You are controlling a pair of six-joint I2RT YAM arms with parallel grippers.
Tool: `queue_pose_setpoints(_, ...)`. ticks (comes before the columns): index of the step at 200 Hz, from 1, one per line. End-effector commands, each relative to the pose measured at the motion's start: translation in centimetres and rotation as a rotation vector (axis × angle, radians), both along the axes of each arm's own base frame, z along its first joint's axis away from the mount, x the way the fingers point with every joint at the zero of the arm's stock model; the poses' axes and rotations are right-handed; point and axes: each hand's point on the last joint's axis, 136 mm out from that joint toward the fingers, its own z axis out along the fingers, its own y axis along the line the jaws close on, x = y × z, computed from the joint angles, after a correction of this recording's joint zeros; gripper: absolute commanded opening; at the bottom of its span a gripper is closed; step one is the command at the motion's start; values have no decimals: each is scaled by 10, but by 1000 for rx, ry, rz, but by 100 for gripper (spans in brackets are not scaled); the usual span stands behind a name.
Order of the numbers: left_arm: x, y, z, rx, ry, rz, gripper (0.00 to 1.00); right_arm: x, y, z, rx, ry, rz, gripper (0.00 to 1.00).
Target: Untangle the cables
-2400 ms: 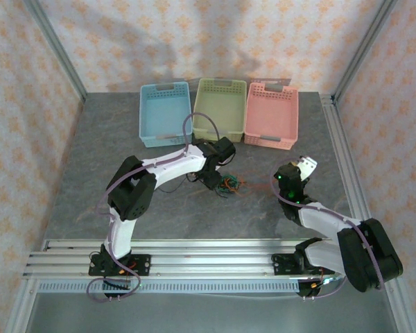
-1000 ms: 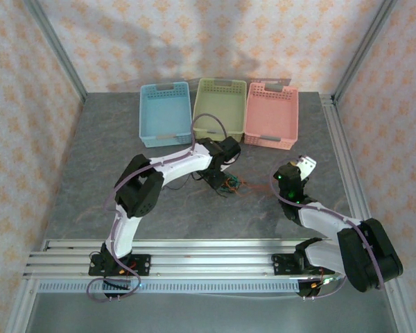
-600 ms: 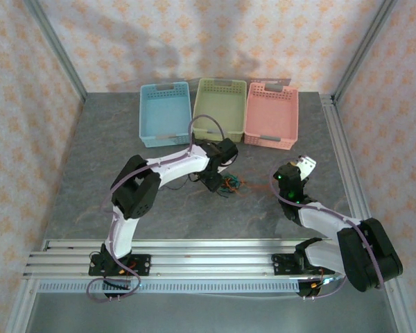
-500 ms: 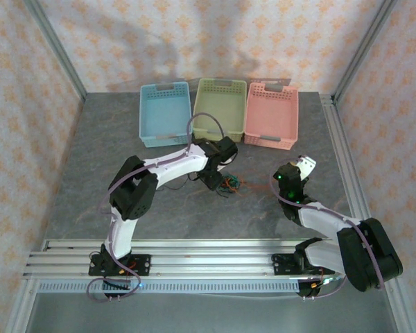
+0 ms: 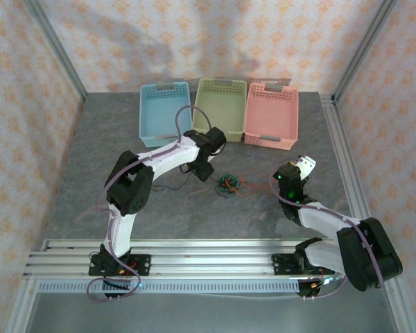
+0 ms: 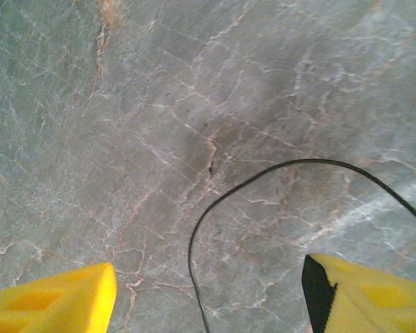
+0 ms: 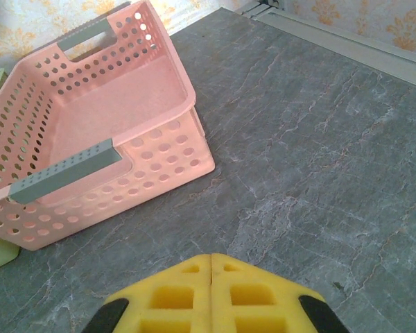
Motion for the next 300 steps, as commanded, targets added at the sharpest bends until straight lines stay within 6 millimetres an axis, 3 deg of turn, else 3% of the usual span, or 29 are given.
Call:
queue_pose_setpoints(1, -1, 11, -11, 25, 35, 38, 71, 8, 1, 12, 6, -33, -1, 0)
queue_pose_setpoints(44, 2, 20, -25, 0, 72, 82, 62, 8, 1, 12, 5, -33, -1, 0)
queue_pose_setpoints(126, 2, 22, -29, -33, 87, 110, 33, 8, 1, 13, 3, -34, -2, 1)
queue_pose_setpoints(142, 3, 22, -29, -36, 88, 116, 34, 8, 1, 12, 3, -33, -3, 1)
queue_pose_setpoints(164, 1, 22, -30, -42, 102, 116, 45, 8, 1, 12, 3, -33, -1, 1)
queue_pose_setpoints(199, 0, 22, -36, -34, 133, 124, 45, 8, 1, 12, 3, -33, 0, 1)
queue_pose_setpoints(245, 2, 24, -40, -40, 157, 143, 28, 8, 1, 13, 4, -34, 1, 2)
queue_pose_setpoints(261, 2, 23, -37, -50, 143, 143, 15, 8, 1, 13, 4, -35, 1, 2)
queue_pose_setpoints(273, 6, 26, -31, -56, 108, 156, 0, 8, 1, 13, 3, -34, -1, 2)
queue_pose_setpoints(300, 31, 55, 1, -122, -76, 344, 0, 8, 1, 13, 1, -35, -2, 2)
